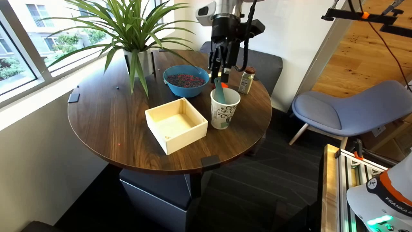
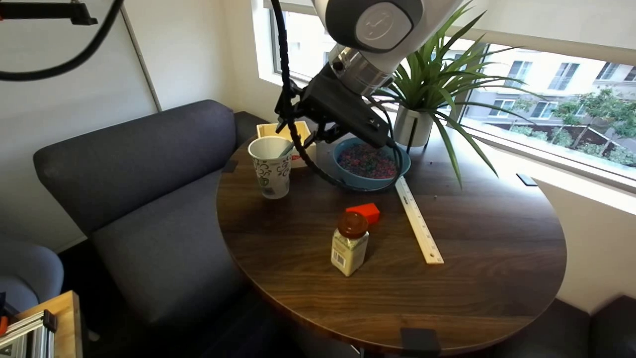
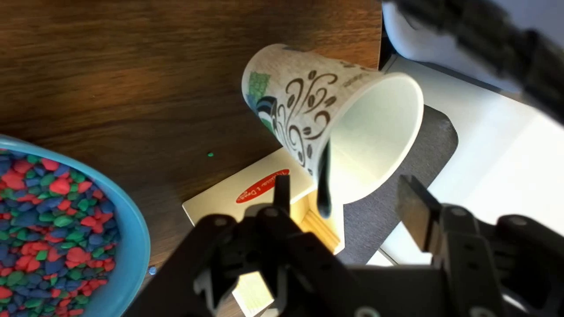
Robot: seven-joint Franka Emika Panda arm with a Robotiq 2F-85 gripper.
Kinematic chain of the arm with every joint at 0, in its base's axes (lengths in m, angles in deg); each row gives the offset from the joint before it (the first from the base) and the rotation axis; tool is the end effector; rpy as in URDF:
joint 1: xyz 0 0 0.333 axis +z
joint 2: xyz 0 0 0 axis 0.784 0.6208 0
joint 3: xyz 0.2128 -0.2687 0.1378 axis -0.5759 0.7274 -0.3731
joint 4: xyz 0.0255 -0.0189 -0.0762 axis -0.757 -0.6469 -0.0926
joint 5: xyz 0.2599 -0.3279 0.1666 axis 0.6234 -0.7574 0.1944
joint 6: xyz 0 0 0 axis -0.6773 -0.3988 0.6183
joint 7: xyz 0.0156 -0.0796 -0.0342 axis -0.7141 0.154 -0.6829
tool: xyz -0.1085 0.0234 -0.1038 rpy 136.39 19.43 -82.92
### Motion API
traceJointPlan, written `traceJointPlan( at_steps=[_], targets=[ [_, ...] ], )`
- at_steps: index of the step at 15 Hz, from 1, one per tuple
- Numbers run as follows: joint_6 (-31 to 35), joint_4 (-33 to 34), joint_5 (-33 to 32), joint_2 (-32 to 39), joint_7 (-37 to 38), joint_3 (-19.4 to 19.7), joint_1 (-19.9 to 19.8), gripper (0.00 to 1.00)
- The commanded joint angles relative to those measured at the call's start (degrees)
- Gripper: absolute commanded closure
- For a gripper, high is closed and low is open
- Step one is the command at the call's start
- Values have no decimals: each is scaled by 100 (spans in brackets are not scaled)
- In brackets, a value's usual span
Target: Use the measuring spoon to put some cereal in the cup
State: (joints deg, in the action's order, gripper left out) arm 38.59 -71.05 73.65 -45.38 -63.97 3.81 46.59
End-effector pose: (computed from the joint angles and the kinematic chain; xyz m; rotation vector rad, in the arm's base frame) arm 0.7074 0.0359 0.4587 -2.2505 -1.1302 0.0281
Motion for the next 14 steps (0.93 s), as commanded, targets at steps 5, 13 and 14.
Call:
traceJointPlan(
  at_steps=[5,13,14],
  targets=[
    [-9,15,-344,-58,-45,-81,-45,70],
    [146,-79,-461,-235,-76,-129,12,49],
    [187,-101,-501,-248,-70,-129,24,52]
  ],
)
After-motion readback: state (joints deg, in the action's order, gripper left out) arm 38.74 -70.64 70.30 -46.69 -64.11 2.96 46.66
